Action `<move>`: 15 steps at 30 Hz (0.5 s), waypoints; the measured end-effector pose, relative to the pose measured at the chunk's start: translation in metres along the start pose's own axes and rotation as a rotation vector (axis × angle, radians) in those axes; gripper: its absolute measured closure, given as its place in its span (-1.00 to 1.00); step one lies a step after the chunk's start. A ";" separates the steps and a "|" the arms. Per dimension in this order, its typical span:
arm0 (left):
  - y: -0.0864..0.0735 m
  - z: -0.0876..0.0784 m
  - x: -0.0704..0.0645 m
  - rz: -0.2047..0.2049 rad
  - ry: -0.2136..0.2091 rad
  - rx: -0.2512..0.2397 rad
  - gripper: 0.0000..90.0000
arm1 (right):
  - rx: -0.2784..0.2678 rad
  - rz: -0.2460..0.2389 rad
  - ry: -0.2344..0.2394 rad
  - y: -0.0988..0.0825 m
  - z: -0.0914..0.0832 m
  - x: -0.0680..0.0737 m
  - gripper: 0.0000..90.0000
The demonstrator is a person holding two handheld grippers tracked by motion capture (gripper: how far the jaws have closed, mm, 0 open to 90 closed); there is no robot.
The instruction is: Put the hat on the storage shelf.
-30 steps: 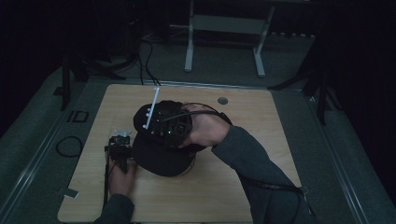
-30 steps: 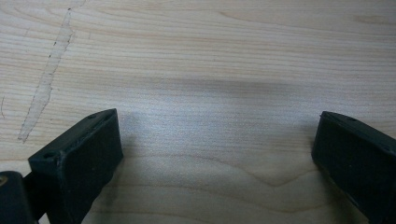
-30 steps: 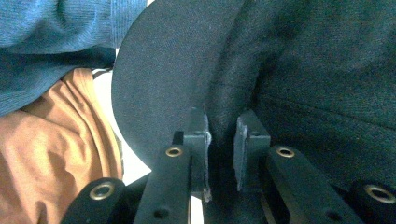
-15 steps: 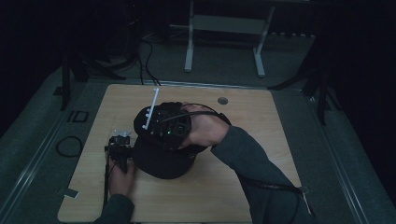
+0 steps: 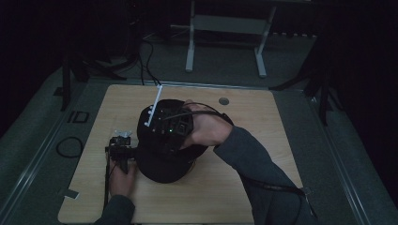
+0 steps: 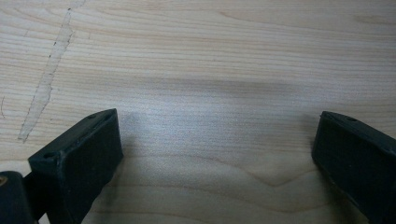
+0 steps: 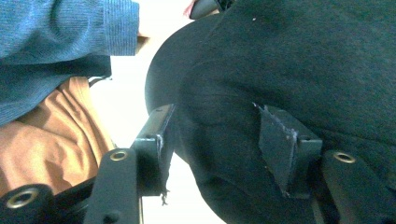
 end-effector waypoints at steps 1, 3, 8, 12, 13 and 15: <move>0.000 0.000 0.000 0.001 -0.001 0.001 -0.97 | -0.002 0.000 -0.001 0.000 0.000 0.000 0.01; 0.000 0.000 0.000 0.000 0.000 0.000 -0.97 | -0.010 0.006 -0.003 0.000 -0.001 -0.001 0.00; 0.000 0.000 0.000 -0.001 0.000 -0.002 -0.97 | -0.029 0.014 -0.003 -0.001 -0.005 -0.002 -0.01; 0.000 0.000 0.000 -0.002 0.000 -0.003 -0.97 | -0.040 0.023 -0.012 -0.003 -0.008 -0.006 -0.01; 0.000 0.000 0.000 -0.002 0.000 -0.002 -0.97 | -0.038 0.026 -0.013 -0.004 -0.009 -0.006 -0.01; 0.000 0.000 0.000 -0.002 0.000 -0.002 -0.97 | -0.040 0.026 -0.013 -0.005 -0.010 -0.006 -0.01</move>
Point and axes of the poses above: each handheld gripper's, and its own axes: z roughly forward along the jaws, y roughly out of its top, x roughly to its left, the point moved 10 cm from there along z, roughly forward along the jaws, and after that the axes turned 1 degree about -y, right-handed, at the moved point
